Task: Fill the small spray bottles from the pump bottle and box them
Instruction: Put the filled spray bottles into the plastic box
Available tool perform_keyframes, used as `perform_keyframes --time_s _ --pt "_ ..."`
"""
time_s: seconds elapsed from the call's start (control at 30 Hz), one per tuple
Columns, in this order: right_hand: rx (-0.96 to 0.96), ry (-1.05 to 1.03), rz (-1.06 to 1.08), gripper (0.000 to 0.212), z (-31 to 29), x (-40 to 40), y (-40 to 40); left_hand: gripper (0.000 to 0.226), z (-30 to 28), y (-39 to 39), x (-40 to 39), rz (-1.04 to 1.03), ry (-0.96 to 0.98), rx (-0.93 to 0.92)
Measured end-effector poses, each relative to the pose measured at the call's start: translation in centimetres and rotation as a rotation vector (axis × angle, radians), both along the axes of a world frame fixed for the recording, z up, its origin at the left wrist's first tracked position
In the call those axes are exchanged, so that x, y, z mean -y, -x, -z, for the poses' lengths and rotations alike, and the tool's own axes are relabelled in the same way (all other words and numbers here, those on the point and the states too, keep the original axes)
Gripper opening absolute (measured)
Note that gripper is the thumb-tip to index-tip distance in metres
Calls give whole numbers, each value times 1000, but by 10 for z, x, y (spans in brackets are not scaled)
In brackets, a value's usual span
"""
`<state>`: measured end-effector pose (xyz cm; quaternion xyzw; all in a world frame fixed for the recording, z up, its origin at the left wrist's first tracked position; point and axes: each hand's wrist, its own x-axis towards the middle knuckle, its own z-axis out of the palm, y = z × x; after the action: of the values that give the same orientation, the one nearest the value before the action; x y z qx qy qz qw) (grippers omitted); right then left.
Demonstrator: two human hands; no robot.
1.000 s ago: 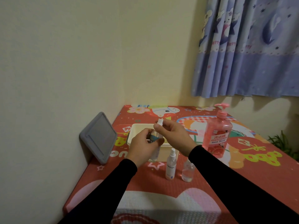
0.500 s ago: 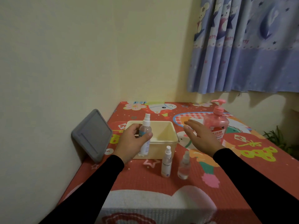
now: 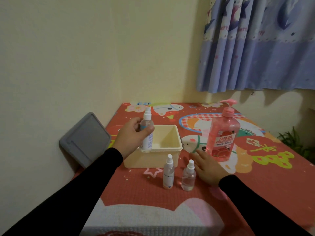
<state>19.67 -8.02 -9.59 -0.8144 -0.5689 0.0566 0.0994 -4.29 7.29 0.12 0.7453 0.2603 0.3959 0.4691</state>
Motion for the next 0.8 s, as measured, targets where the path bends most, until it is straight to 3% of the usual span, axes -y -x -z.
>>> perform_keyframes --time_s 0.03,0.13,0.17,0.37,0.8 --pt "6 29 -4 106 7 -3 -3 31 -2 -5 -3 3 4 5" --pt "21 79 -10 70 19 -8 -8 32 -7 -19 -14 10 35 12" --pt "15 81 -14 67 23 -9 -11 28 -8 -26 -18 3 48 7" --pt "63 71 -5 98 31 -9 -11 12 -13 -62 -35 -62 57 -68" --pt "100 44 -20 92 38 -9 -12 30 10 -109 -56 -91 317 -226"
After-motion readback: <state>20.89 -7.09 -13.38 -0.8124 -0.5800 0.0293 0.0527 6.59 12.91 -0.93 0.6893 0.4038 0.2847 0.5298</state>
